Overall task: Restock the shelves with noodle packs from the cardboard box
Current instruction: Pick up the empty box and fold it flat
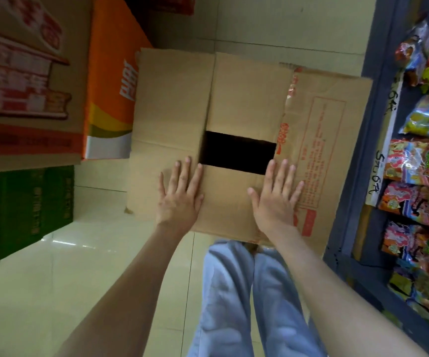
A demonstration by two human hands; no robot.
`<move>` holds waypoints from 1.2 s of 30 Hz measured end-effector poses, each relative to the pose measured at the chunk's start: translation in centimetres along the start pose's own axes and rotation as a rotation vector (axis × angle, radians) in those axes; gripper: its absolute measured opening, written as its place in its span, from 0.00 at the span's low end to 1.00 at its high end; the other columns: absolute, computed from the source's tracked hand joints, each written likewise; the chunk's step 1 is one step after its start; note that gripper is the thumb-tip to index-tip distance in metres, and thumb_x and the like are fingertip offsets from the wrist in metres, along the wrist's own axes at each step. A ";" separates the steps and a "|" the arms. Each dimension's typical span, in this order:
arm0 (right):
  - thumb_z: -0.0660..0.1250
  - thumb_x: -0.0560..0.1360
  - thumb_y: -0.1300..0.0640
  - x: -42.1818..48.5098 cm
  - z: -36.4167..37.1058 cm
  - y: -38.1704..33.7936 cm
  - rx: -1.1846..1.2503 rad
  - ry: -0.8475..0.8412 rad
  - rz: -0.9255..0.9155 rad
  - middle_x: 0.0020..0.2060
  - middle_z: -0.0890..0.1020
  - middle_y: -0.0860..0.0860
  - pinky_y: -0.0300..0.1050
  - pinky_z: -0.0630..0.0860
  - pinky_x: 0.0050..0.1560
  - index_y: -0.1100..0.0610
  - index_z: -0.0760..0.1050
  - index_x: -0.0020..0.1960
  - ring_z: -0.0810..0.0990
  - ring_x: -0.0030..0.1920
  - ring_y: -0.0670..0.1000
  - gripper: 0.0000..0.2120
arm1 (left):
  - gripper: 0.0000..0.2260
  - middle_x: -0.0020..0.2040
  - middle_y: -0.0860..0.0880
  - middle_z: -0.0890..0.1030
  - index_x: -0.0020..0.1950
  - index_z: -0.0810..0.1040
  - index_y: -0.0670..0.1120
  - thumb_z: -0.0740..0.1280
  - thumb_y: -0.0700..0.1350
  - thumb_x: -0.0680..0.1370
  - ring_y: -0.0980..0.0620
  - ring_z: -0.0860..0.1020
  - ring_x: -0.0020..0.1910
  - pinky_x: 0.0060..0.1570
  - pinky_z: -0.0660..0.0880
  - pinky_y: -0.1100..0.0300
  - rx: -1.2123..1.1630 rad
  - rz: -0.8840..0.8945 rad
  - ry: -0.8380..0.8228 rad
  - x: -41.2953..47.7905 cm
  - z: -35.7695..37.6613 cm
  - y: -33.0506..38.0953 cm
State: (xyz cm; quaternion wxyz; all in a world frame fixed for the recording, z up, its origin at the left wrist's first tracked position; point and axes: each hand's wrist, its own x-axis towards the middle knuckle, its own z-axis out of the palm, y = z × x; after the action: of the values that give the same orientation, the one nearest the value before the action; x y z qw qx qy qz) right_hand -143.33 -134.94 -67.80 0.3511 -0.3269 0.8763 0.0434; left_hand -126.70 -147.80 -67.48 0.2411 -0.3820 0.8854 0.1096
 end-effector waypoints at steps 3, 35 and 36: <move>0.46 0.81 0.41 0.1 0.4 -0.3 -0.040 0.023 0.022 0.70 0.27 0.54 0.63 0.32 0.71 0.53 0.25 0.72 0.26 0.71 0.54 0.35 | 0.31 0.79 0.46 0.44 0.75 0.34 0.52 0.49 0.59 0.81 0.45 0.47 0.77 0.72 0.45 0.40 -0.090 -0.134 -0.052 -0.5 0.4 -0.9; 0.51 0.81 0.44 1.7 -3.3 6.5 0.238 -0.045 0.048 0.74 0.30 0.53 0.53 0.29 0.71 0.55 0.26 0.73 0.29 0.74 0.50 0.38 | 0.18 0.68 0.34 0.56 0.60 0.64 0.41 0.60 0.28 0.73 0.29 0.68 0.62 0.67 0.68 0.51 -0.745 0.154 0.801 -1.7 -1.5 7.2; 0.51 0.82 0.46 1.6 -3.4 7.1 0.235 -0.050 0.040 0.74 0.31 0.53 0.52 0.30 0.72 0.55 0.26 0.74 0.30 0.74 0.50 0.36 | 0.15 0.65 0.36 0.61 0.57 0.64 0.42 0.60 0.30 0.74 0.33 0.69 0.61 0.65 0.69 0.55 -0.780 0.217 0.797 -1.6 -1.6 7.1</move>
State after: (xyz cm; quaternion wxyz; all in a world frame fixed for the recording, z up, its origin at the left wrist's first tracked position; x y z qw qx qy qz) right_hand -150.51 -131.28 -67.39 0.4080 -0.2647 0.8726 -0.0446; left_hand -131.45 -142.51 -65.22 -0.2832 -0.3617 0.8360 0.3002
